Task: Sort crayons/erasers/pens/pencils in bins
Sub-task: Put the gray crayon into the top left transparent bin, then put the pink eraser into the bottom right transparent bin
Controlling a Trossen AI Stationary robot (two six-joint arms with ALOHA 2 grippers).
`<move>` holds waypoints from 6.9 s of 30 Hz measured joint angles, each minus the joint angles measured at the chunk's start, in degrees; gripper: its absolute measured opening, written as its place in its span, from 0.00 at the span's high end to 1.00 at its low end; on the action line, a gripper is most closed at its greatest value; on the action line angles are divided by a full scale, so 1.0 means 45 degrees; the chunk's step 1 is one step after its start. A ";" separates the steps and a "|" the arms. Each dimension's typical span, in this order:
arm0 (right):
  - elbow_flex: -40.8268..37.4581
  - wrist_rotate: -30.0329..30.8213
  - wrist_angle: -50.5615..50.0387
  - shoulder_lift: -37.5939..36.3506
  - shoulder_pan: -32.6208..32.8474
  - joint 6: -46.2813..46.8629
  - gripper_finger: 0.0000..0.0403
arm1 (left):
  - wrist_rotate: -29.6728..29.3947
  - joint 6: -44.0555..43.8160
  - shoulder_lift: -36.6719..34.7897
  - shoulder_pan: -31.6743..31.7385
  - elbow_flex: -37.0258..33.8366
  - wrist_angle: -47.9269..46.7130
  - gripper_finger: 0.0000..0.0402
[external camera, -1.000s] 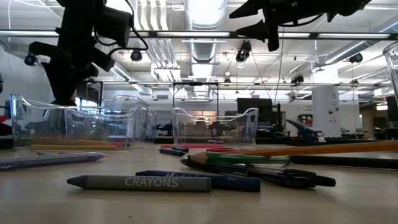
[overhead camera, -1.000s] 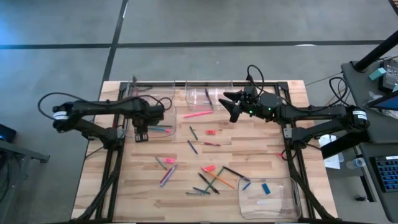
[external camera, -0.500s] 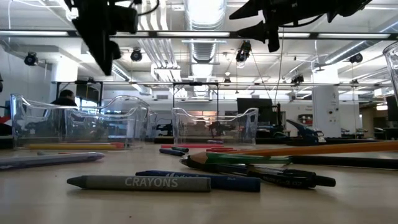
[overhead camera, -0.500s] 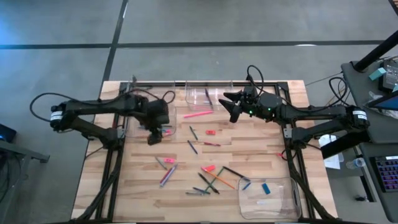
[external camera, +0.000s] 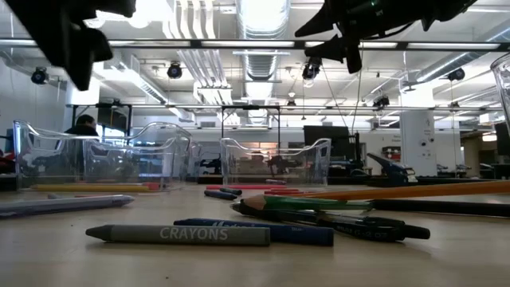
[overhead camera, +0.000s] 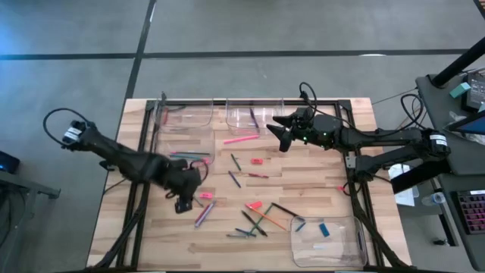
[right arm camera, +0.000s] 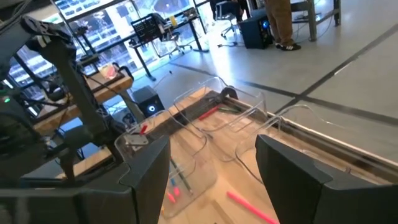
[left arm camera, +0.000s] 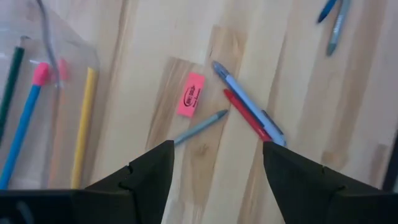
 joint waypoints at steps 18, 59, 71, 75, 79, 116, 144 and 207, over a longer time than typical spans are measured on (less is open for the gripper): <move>-0.0158 -0.0019 -0.0134 0.0000 0.0005 -0.0047 0.44 | -0.0990 -0.3848 0.0456 -0.0998 -0.5005 0.5058 0.43; -0.0313 -0.0011 -0.0207 0.0000 0.0005 0.0443 0.44 | 0.0957 0.4089 0.3746 -0.0833 -0.4408 0.7063 0.98; -0.0313 -0.0011 -0.0438 0.0000 0.0000 0.0467 0.44 | 0.0519 0.4336 0.0367 -0.0740 -0.1987 0.1781 0.99; -0.0335 -0.0001 -0.0443 0.0000 0.0000 0.0385 0.44 | -0.1669 0.4445 -0.1251 -0.0109 -0.0893 0.0477 0.99; -0.0353 0.0096 -0.0443 0.0000 0.0000 0.0322 0.44 | -0.4485 0.5139 -0.2545 0.1309 -0.0063 -0.0561 0.99; -0.0372 0.0109 -0.0411 0.0000 0.0005 0.1251 0.44 | -0.0660 1.2230 -0.0565 1.3519 0.3786 -0.0795 0.53; -0.0483 -0.0026 -0.0506 0.0000 0.0045 0.1296 0.44 | -0.2180 0.3643 0.1884 -0.0255 -0.1912 0.5650 0.75; -0.0483 -0.0230 -0.1070 -0.0005 0.0481 0.1769 0.44 | -0.0320 0.3108 0.3746 0.0435 -0.5054 1.0048 0.75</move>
